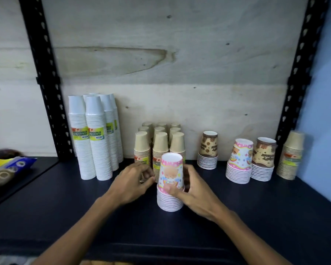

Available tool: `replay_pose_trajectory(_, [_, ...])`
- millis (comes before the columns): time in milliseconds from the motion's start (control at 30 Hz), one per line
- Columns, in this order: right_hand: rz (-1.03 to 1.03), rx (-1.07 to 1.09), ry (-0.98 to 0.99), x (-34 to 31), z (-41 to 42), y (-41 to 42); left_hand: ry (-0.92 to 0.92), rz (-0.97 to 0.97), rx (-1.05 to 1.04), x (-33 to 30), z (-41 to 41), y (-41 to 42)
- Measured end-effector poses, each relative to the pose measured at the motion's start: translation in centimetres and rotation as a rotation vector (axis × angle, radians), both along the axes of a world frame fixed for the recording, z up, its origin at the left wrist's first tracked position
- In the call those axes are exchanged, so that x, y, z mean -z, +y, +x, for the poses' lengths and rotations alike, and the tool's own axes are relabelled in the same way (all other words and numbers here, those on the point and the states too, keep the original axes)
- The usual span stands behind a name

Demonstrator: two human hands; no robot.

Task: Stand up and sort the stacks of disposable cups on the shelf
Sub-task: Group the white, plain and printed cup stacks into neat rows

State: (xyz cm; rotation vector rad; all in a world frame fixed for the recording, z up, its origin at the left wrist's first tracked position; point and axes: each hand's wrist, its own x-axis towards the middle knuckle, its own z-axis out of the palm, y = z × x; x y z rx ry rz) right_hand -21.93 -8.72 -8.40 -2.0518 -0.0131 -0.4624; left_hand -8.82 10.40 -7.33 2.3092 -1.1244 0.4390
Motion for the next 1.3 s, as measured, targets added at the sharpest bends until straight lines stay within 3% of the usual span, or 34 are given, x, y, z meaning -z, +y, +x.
replay_pose_trajectory(200, [-0.003, 0.071, 0.009, 1.0, -0.4, 1.1, 0.099, 0.079, -0.037, 3.0, 0.4, -0.3])
replay_pose_trajectory(667, [-0.014, 0.27, 0.016, 1.7, -1.6, -0.3, 0.236, -0.049, -0.111, 3.9, 0.8, 0.5])
replay_pose_trajectory(1033, [-0.144, 0.761, 0.034, 1.8, -1.8, -1.7, 0.247, -0.061, -0.108, 3.8, 0.8, 0.5])
replay_pose_trajectory(1300, [-0.124, 0.969, 0.1, 1.2, -3.2, -3.0, 0.261, -0.063, -0.101, 3.9, 0.8, 0.5])
